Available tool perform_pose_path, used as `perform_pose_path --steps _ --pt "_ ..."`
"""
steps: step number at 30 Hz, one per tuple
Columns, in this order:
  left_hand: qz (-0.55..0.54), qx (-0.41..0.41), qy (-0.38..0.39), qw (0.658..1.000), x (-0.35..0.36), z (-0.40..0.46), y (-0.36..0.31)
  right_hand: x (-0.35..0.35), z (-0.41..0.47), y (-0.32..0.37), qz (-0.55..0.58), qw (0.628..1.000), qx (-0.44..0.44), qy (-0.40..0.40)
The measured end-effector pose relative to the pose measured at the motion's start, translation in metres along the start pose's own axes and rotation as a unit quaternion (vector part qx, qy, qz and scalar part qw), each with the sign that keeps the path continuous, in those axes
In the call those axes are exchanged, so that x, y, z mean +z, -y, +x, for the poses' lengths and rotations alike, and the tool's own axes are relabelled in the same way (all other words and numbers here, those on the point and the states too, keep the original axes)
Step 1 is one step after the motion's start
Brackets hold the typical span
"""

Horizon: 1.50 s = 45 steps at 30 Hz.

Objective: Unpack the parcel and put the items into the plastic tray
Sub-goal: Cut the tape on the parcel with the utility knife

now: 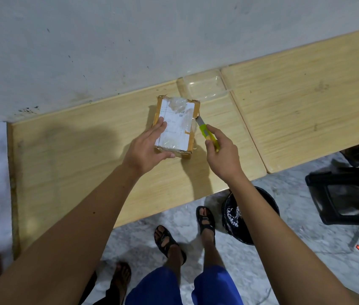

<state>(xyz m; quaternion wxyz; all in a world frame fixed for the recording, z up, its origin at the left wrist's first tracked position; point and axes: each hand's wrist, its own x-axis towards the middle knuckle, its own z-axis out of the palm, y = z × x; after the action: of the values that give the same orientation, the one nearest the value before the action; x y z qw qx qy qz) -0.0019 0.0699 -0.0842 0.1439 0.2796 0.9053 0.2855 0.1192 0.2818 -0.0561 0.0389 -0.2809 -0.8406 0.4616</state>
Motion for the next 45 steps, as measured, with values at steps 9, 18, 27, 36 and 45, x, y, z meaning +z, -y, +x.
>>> perform_pose_path --steps 9,18,27,36,45 --pt "0.006 -0.027 -0.006 1.0 -0.001 0.003 -0.007 0.018 -0.028 0.0 -0.003 0.999 -0.007 0.049" --pt "0.019 -0.034 -0.012 0.999 -0.001 0.0 -0.014 0.016 -0.072 -0.003 0.022 0.999 0.027 0.013" --pt "-0.016 -0.072 -0.03 0.997 0.018 0.004 -0.042 -0.008 -0.064 0.004 0.053 0.996 0.071 -0.029" --pt "0.001 0.03 -0.016 0.999 -0.013 0.012 -0.025 -0.03 -0.067 -0.009 0.062 0.991 0.087 -0.081" --pt "0.164 0.114 0.165 0.966 -0.047 0.071 -0.03 -0.029 -0.087 -0.018 0.103 0.99 0.086 -0.052"
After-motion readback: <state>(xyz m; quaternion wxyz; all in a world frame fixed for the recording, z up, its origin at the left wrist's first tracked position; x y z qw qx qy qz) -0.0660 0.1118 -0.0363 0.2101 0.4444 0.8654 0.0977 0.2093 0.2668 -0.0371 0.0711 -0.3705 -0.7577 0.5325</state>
